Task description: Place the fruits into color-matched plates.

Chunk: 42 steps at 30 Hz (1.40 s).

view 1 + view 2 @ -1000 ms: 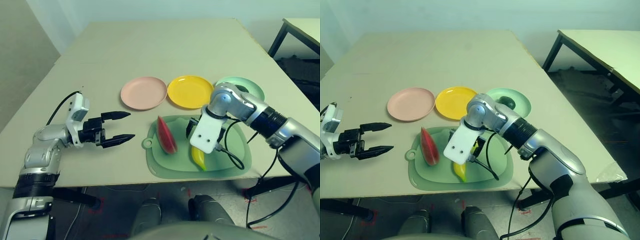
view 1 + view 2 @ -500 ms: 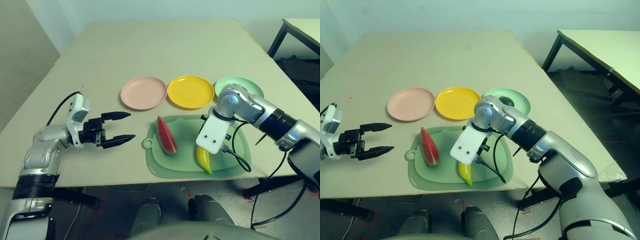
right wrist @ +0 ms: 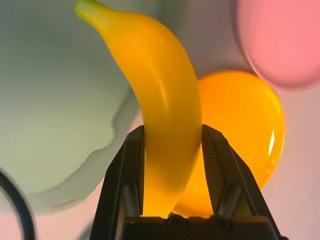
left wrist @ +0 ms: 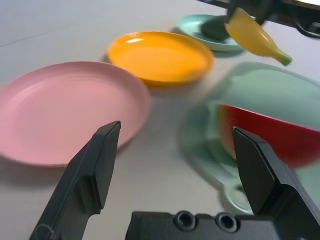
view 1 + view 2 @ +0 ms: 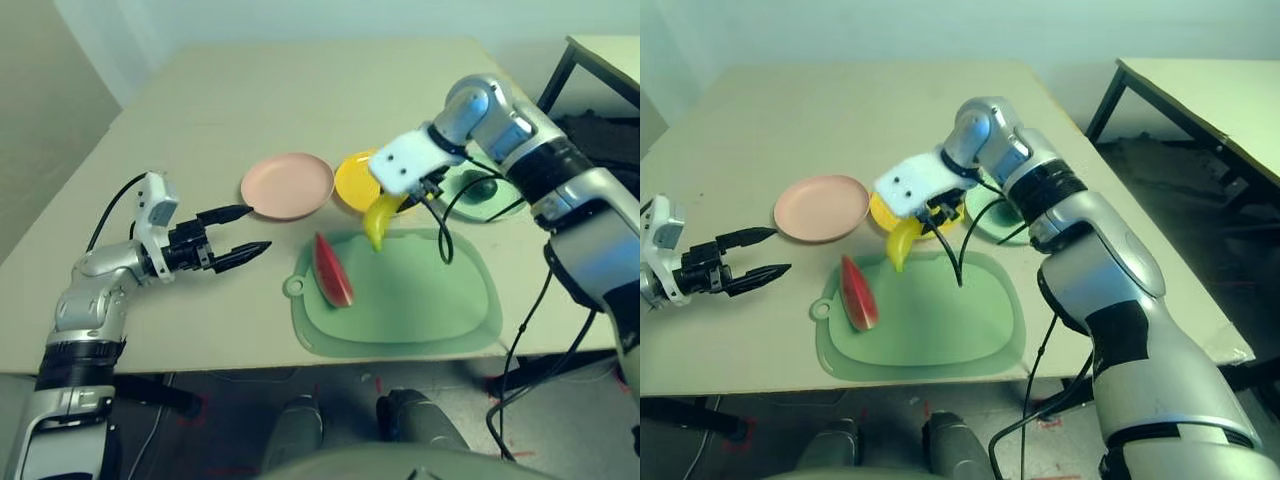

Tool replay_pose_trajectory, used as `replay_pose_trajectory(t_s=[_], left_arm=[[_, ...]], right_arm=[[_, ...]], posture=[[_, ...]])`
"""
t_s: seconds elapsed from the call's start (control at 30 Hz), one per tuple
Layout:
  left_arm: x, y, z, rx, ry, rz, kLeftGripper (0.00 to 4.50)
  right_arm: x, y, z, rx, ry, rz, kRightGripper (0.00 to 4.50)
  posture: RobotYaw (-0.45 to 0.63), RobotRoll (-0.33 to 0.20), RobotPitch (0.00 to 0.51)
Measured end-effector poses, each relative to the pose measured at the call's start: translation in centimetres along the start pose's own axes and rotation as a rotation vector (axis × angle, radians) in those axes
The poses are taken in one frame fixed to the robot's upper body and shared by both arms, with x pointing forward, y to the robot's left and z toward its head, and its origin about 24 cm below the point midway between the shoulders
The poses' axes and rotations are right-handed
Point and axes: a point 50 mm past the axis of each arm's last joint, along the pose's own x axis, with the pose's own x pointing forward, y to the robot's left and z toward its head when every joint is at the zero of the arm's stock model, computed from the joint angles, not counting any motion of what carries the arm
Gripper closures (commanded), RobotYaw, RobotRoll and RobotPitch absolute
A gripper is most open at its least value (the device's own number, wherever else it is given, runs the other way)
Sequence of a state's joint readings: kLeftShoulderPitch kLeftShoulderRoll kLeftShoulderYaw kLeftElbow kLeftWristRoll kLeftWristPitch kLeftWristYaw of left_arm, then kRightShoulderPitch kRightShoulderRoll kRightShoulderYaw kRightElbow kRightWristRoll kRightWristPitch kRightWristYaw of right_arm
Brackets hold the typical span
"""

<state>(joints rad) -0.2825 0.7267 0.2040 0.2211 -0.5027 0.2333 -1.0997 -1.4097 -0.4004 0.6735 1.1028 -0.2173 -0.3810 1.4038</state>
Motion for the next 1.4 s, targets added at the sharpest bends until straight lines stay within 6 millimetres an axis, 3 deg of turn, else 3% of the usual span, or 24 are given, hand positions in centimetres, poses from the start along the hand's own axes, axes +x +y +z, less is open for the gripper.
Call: replay_pose_trajectory(t_s=[0.27,0.5,0.63,0.77,0.83,1.07,1.27,1.4], left_arm=[[0.2,0.4,0.2,0.036,0.029,0.065,0.0],[0.6,-0.1,0.0,0.06,0.045,0.035,0.0],[0.6,-0.2,0.0,0.06,0.046,0.028,0.0],[0.7,-0.5,0.2,0.069,0.041,0.004,0.0],[0.8,-0.6,0.2,0.07,0.04,-0.01,0.0],[0.8,-0.9,0.1,0.069,0.037,-0.047,0.0],[1.1,-0.9,0.7,0.106,0.014,-0.11,0.0],[1.4,-0.8,1.5,0.137,0.009,-0.176,0.0]], right_arm=[[1.5,-1.2,-1.4,0.118,0.086,-0.276,2.84],[3.2,-1.2,-1.6,0.154,0.117,-0.371,2.84],[4.7,-0.4,-2.1,0.175,0.13,-0.362,1.52],[4.6,-0.6,-2.2,0.189,0.127,-0.409,0.02],[4.5,-0.6,-2.2,0.192,0.126,-0.417,0.02],[1.8,-0.6,-3.6,0.281,0.066,-0.499,0.02],[-3.2,-1.0,-4.5,0.462,-0.199,-0.632,0.02],[-5.5,1.4,-6.7,0.647,-0.441,-0.684,0.02]], posture=[[-0.03,0.0,0.058],[-0.02,0.0,0.067],[-0.02,0.0,0.067],[-0.02,0.0,0.066],[-0.04,0.0,0.063],[-0.05,0.0,0.061],[-0.06,0.0,0.05],[-0.09,0.0,0.043]])
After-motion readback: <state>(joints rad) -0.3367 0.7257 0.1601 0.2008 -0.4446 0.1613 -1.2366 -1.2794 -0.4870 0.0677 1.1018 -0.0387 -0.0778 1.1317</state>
